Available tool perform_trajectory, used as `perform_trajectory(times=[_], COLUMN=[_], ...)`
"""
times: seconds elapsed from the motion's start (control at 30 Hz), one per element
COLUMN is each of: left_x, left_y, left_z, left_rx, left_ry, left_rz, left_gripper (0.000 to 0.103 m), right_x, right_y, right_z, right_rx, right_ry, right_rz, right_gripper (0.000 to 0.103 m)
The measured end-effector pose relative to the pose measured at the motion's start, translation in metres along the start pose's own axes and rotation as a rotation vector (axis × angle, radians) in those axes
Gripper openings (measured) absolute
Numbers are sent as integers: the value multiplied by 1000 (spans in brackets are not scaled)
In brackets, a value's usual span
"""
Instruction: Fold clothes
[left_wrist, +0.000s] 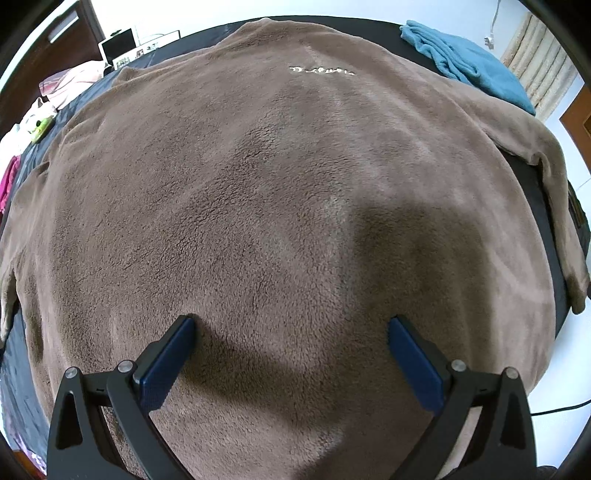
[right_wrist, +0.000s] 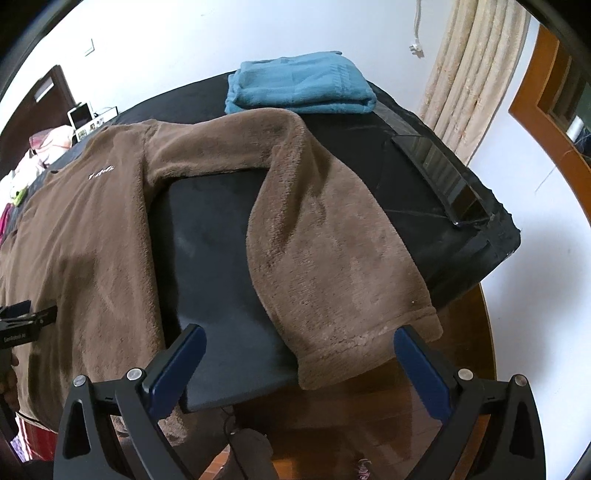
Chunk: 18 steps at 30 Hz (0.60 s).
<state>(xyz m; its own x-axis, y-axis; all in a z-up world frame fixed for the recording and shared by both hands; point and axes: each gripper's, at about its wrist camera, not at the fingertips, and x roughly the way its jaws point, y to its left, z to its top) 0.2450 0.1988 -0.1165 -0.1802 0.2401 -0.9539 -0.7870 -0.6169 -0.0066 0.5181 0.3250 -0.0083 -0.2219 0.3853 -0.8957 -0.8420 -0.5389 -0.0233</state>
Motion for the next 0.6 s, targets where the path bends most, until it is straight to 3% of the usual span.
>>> perform_trajectory(times=[0.33, 0.6], left_x=[0, 0], left_y=[3, 3], left_z=[0, 0], left_rx=[0, -2], left_ry=[-17, -15], left_rz=[1, 3], left_gripper=[103, 103], right_x=[8, 22], right_y=[-22, -76], right_z=[2, -4], right_rx=[40, 166], right_ry=[0, 27], right_rz=[2, -42], right_gripper=[103, 103])
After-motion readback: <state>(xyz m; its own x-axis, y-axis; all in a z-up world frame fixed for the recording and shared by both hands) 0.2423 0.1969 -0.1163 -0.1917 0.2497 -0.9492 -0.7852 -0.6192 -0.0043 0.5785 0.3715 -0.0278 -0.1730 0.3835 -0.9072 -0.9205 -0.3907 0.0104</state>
